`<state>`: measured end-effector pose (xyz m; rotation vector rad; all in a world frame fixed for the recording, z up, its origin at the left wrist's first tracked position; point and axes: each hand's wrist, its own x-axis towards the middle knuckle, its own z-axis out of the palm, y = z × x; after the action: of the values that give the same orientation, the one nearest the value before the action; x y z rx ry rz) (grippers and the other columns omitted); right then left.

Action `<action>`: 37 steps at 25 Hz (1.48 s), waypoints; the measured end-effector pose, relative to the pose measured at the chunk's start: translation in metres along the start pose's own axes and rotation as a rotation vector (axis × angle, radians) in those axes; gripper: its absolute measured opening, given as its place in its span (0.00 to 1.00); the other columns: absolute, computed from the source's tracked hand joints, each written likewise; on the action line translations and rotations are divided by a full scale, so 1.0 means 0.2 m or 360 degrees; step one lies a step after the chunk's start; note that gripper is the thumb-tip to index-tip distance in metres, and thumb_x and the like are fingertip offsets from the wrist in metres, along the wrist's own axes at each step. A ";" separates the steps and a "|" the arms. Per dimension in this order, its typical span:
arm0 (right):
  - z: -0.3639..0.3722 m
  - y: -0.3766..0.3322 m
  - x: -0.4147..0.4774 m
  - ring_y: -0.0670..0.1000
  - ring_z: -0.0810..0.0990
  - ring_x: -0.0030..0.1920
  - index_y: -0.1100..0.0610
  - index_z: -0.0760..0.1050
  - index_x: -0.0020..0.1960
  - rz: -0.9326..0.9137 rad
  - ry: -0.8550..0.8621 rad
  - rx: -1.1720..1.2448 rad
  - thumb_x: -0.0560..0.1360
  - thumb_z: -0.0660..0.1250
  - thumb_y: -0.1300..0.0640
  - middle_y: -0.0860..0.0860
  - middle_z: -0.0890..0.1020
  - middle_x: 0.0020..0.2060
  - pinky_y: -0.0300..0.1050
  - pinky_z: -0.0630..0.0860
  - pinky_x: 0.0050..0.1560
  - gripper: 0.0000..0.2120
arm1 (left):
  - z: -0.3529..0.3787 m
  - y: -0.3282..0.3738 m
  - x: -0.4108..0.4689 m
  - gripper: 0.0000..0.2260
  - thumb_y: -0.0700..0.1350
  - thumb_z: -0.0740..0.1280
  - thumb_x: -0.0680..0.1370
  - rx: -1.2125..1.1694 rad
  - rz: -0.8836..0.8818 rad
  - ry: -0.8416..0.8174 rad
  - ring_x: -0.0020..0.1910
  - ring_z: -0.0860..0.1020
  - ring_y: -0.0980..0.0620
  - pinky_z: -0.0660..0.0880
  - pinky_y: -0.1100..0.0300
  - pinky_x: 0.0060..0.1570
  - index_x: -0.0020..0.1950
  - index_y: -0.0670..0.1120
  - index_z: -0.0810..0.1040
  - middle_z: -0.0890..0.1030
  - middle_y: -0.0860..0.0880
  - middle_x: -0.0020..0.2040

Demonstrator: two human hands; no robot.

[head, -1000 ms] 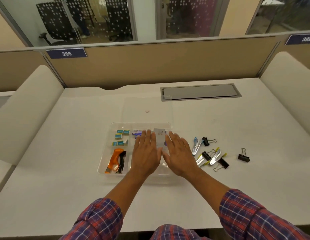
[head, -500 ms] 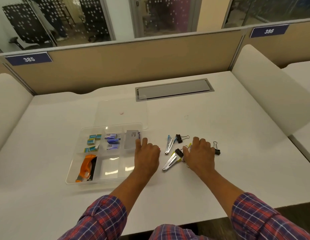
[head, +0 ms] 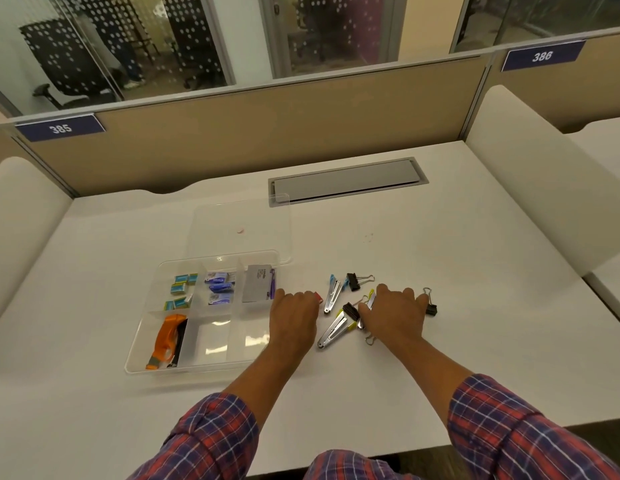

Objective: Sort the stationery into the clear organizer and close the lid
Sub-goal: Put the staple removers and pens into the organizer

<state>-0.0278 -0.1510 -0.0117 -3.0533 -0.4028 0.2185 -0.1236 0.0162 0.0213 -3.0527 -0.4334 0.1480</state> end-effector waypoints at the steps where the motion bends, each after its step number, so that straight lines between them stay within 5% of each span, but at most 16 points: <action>1: 0.00 -0.01 0.01 0.55 0.75 0.52 0.49 0.73 0.50 0.0029 -0.0023 0.0032 0.73 0.57 0.37 0.49 0.81 0.39 0.56 0.61 0.54 0.17 | 0.00 0.00 0.01 0.07 0.37 0.68 0.76 -0.0067 -0.0009 0.0056 0.36 0.80 0.48 0.69 0.54 0.52 0.45 0.49 0.77 0.82 0.50 0.37; 4: -0.01 -0.01 0.04 0.55 0.75 0.51 0.47 0.71 0.46 0.0099 -0.0088 0.0144 0.72 0.60 0.40 0.48 0.74 0.36 0.57 0.61 0.55 0.11 | -0.01 -0.01 0.05 0.04 0.43 0.66 0.81 -0.0616 -0.0159 0.0218 0.39 0.80 0.49 0.71 0.58 0.42 0.52 0.48 0.80 0.83 0.50 0.42; 9: -0.03 -0.02 0.05 0.55 0.77 0.47 0.47 0.70 0.48 0.0157 -0.0045 0.0333 0.73 0.60 0.40 0.47 0.79 0.38 0.56 0.62 0.55 0.11 | -0.08 -0.11 0.03 0.14 0.42 0.65 0.82 -0.2127 -0.0714 0.0118 0.44 0.85 0.49 0.85 0.49 0.46 0.69 0.46 0.77 0.82 0.46 0.54; 14: -0.14 -0.11 0.05 0.53 0.78 0.41 0.46 0.71 0.45 0.0061 0.0120 0.0642 0.72 0.62 0.42 0.43 0.77 0.32 0.52 0.60 0.48 0.09 | -0.10 -0.24 -0.02 0.15 0.39 0.59 0.82 -0.2885 -0.1089 -0.0122 0.40 0.76 0.51 0.72 0.59 0.36 0.66 0.42 0.80 0.79 0.44 0.49; 19: -0.29 -0.41 -0.02 0.49 0.77 0.37 0.45 0.70 0.45 -0.0134 0.0179 0.0917 0.68 0.58 0.41 0.42 0.78 0.31 0.52 0.60 0.47 0.11 | -0.11 -0.40 -0.12 0.08 0.48 0.67 0.82 -0.2571 -0.0871 0.0169 0.38 0.77 0.53 0.75 0.60 0.37 0.58 0.49 0.83 0.81 0.50 0.39; 24: -0.27 -0.78 -0.16 0.46 0.77 0.36 0.45 0.71 0.44 -0.0417 0.0066 0.0905 0.68 0.60 0.39 0.42 0.79 0.31 0.52 0.59 0.48 0.11 | -0.11 -0.68 -0.25 0.08 0.51 0.64 0.83 -0.2272 -0.0990 0.0415 0.47 0.82 0.55 0.79 0.59 0.46 0.59 0.54 0.80 0.86 0.56 0.48; 31: -0.04 -1.12 -0.32 0.54 0.73 0.42 0.47 0.69 0.46 -0.0603 0.0044 0.0297 0.70 0.59 0.41 0.48 0.79 0.36 0.53 0.60 0.45 0.11 | -0.03 -0.93 -0.40 0.13 0.49 0.68 0.81 -0.2203 -0.1178 0.0471 0.46 0.85 0.51 0.83 0.50 0.53 0.64 0.46 0.80 0.86 0.49 0.47; 37: 0.08 -1.22 -0.35 0.55 0.74 0.52 0.47 0.75 0.52 -0.0520 -0.0029 0.0060 0.74 0.58 0.44 0.53 0.83 0.51 0.57 0.63 0.52 0.12 | 0.04 -1.03 -0.48 0.08 0.48 0.73 0.78 -0.2202 -0.1098 0.0392 0.43 0.86 0.49 0.84 0.44 0.51 0.55 0.48 0.82 0.86 0.48 0.44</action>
<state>-0.1586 0.0670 -0.0008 -2.8920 -0.8751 0.2327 -0.2720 0.1873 0.0363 -3.5826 -2.2862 -0.9059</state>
